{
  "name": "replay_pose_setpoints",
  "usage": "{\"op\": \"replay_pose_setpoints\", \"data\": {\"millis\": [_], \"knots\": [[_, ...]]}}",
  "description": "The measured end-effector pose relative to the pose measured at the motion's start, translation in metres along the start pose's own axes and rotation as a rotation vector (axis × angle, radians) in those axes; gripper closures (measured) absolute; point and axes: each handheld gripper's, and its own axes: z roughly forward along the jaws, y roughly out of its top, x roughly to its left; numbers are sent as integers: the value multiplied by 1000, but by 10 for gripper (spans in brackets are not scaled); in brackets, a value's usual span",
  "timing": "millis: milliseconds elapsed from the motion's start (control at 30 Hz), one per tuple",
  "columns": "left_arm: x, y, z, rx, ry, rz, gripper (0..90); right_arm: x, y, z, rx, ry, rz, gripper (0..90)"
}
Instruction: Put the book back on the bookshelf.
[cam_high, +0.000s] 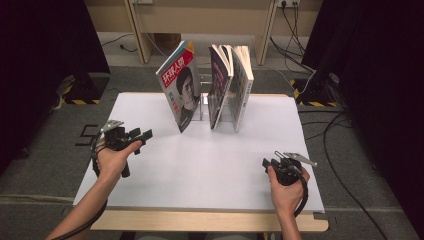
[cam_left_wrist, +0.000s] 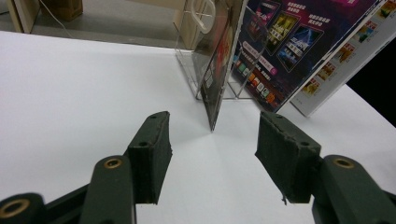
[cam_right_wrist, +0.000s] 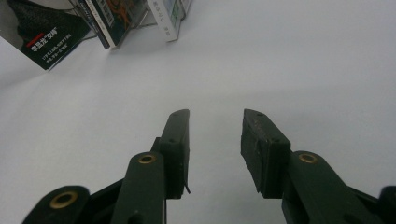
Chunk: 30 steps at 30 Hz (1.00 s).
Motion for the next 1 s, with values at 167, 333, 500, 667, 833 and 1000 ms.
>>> {"op": "replay_pose_setpoints", "data": {"millis": [167,333,500,667,833,1000], "knots": [[4,-5,-5,5,3,-5,436,0,0,0,-1,1,0,627],[7,-9,-9,7,4,-11,436,1,0,0,-1,0,2,626],[9,-13,-13,6,6,-9,436,1,0,-1,1,0,2,626],[10,-15,-16,4,7,-10,436,0,0,-1,-4,1,-4,627],[14,-20,-20,10,13,-12,436,0,0,-1,-3,0,0,626],[18,-25,-24,16,17,-26,435,1,0,-1,0,1,-1,626]]}}
